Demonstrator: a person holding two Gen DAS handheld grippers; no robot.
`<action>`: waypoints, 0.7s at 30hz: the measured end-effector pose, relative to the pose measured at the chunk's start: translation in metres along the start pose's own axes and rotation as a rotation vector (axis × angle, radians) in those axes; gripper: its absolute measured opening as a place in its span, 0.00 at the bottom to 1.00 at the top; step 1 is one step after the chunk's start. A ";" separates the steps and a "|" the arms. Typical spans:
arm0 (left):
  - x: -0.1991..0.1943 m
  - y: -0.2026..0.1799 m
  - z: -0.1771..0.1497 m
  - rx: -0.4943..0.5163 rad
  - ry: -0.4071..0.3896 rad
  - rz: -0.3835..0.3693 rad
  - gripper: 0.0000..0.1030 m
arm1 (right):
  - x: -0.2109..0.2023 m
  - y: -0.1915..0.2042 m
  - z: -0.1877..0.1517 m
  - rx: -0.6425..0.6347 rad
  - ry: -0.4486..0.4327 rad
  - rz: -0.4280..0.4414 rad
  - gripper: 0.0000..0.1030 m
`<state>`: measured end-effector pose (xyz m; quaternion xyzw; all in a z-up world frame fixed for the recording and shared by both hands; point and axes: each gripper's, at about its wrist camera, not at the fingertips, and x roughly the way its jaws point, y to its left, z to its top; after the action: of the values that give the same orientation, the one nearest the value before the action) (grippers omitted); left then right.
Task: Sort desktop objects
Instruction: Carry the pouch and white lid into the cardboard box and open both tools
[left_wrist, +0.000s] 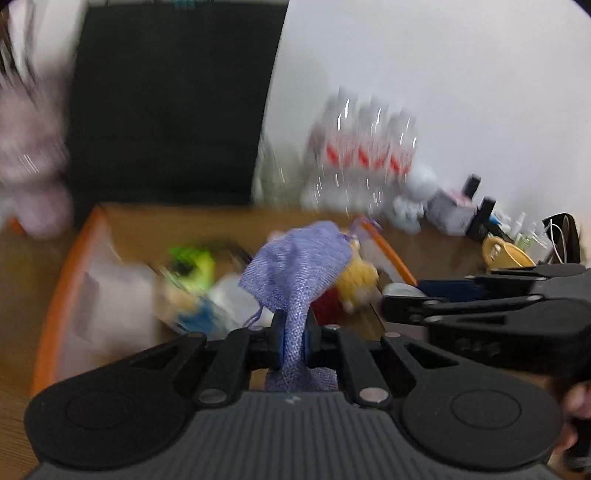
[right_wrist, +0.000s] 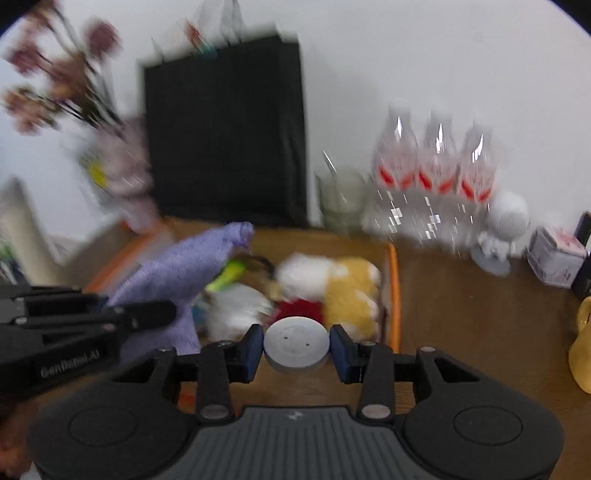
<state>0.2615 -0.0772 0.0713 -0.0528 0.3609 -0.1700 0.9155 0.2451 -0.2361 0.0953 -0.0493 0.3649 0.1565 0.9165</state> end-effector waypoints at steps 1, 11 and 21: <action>0.011 -0.001 0.003 0.005 0.027 0.015 0.09 | 0.014 -0.002 0.005 -0.016 0.044 -0.015 0.37; 0.017 0.011 0.009 0.087 0.056 0.018 0.61 | 0.064 -0.009 0.014 -0.037 0.205 -0.017 0.42; -0.013 0.045 0.030 0.070 0.099 0.185 0.72 | 0.054 -0.024 0.036 0.165 0.245 0.086 0.72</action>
<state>0.2851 -0.0312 0.0922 0.0214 0.4029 -0.0995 0.9096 0.3134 -0.2375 0.0840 0.0232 0.4874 0.1576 0.8585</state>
